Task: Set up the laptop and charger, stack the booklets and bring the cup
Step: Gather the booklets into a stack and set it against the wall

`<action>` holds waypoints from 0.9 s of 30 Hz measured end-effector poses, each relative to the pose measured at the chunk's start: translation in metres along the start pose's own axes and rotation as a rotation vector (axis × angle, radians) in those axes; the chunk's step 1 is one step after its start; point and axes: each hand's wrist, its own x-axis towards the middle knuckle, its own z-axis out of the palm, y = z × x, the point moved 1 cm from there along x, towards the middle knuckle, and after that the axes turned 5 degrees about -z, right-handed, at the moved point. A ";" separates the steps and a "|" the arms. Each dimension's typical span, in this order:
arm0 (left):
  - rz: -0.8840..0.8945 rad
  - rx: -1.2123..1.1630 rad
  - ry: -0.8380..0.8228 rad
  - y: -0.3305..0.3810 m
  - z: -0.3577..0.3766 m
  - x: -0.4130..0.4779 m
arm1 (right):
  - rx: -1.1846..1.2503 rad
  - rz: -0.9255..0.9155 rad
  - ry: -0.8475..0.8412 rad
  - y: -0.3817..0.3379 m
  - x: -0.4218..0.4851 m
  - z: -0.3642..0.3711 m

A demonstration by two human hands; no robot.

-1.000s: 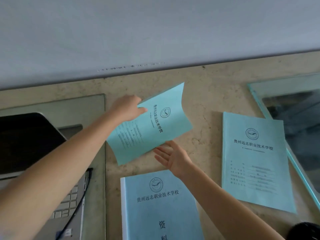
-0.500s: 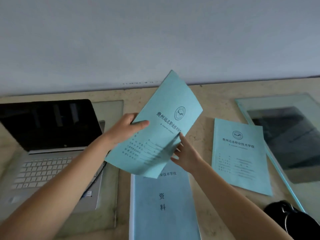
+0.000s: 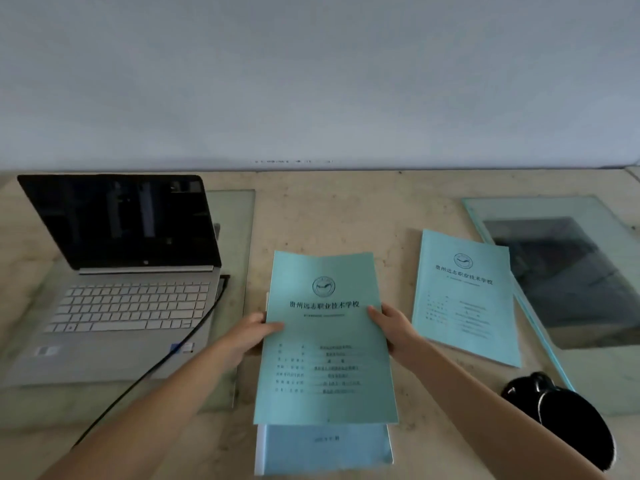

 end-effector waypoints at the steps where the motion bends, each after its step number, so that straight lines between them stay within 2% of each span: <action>1: -0.017 0.015 -0.004 -0.011 0.001 0.001 | -0.033 0.022 0.001 0.008 -0.003 0.001; 7: -0.125 0.101 -0.066 -0.052 0.007 -0.006 | -0.145 0.077 -0.023 0.043 -0.008 0.010; 10: -0.120 0.157 -0.026 -0.055 0.010 -0.006 | -0.173 0.068 -0.024 0.050 -0.007 0.011; 15: -0.118 0.481 -0.034 -0.057 0.008 -0.006 | -0.264 0.020 0.012 0.052 -0.004 0.007; 19: -0.043 0.812 0.011 -0.055 0.005 -0.004 | -0.338 -0.013 0.082 0.058 -0.004 0.005; 27: 0.075 0.978 0.131 -0.055 0.002 -0.004 | -0.474 -0.113 0.183 0.063 -0.010 -0.001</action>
